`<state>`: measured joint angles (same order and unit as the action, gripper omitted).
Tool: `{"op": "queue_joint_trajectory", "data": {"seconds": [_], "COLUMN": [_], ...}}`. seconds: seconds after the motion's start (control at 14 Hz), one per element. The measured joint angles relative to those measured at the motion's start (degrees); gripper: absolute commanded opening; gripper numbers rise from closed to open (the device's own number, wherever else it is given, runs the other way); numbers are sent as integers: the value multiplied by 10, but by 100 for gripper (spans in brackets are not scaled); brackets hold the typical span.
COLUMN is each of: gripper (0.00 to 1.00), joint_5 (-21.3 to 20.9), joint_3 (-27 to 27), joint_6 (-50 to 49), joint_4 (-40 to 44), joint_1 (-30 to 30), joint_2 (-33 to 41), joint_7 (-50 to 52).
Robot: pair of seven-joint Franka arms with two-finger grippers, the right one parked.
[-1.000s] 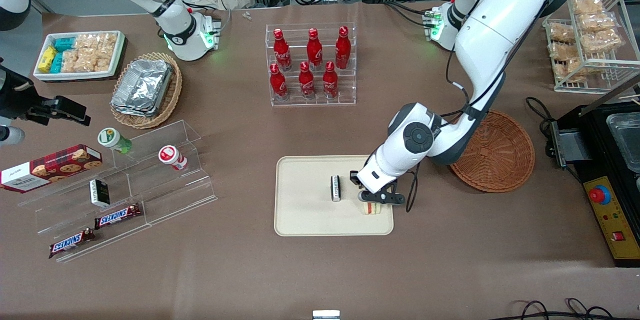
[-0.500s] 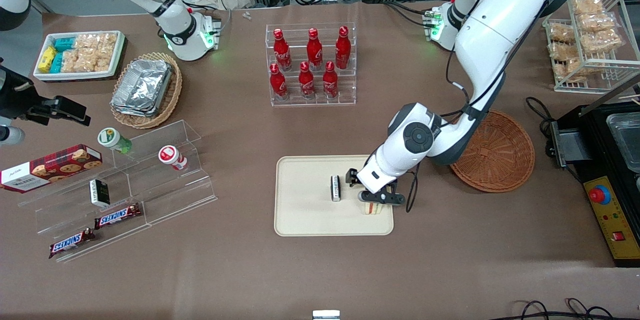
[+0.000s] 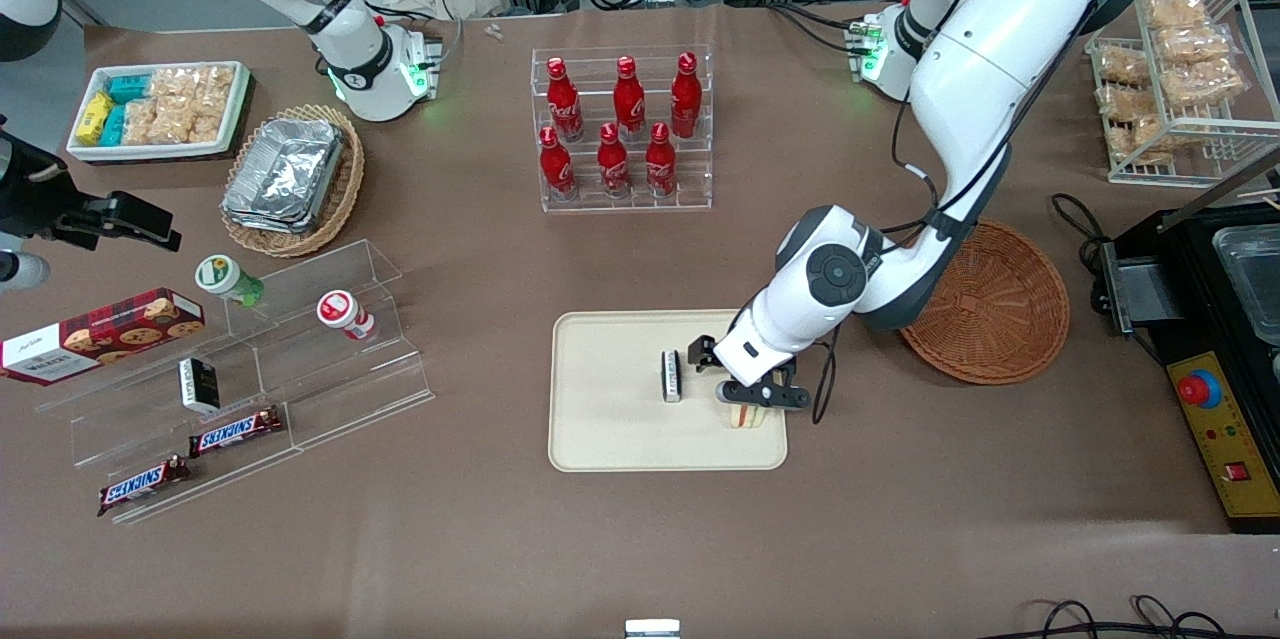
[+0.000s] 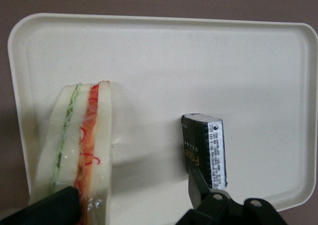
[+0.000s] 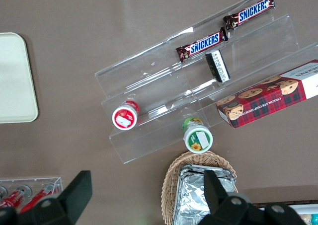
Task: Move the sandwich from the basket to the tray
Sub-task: 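Lower the sandwich onto the tray and open the left gripper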
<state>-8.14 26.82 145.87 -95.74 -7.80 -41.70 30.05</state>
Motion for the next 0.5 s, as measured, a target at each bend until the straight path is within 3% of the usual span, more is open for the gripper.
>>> {"op": "queue_joint_trajectory", "data": {"seconds": [0.5], "gripper": [100], "joint_5": [-1], "joint_3": [0], "joint_6": [1], "joint_4": [24], "joint_1": [1], "joint_2": [3], "joint_7": [0]}}
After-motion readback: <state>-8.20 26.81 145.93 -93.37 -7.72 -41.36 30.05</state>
